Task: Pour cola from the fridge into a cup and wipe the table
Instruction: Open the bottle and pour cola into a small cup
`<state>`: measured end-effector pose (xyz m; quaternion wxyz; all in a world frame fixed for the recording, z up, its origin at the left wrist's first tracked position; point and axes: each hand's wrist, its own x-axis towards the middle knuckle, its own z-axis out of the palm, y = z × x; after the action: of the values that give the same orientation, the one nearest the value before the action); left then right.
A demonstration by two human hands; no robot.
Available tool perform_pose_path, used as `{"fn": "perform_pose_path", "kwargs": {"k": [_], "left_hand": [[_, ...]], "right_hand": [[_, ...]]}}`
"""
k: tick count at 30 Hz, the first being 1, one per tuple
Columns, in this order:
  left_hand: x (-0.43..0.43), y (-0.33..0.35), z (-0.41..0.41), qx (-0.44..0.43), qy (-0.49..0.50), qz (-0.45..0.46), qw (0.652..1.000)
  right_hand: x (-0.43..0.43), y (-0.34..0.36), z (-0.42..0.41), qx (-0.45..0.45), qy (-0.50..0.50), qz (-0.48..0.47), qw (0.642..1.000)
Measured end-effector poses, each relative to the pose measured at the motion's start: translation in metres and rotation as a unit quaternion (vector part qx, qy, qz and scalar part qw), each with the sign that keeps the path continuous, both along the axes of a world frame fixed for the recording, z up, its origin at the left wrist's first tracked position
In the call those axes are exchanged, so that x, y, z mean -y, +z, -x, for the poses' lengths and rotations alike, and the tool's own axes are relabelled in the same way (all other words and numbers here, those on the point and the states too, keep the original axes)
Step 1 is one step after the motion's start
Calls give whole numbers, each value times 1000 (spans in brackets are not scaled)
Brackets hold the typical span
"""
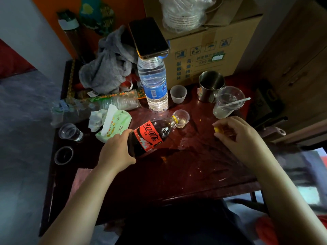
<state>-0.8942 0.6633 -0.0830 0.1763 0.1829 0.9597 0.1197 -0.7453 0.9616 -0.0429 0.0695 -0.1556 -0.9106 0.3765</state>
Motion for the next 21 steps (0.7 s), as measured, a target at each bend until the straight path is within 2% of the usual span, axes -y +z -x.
{"fn": "perform_pose_path", "kwargs": {"k": [21], "left_hand": [[-1, 0, 1, 10, 6, 30, 999]], "right_hand": [[-3, -3, 0, -1, 5, -8, 1000]]}}
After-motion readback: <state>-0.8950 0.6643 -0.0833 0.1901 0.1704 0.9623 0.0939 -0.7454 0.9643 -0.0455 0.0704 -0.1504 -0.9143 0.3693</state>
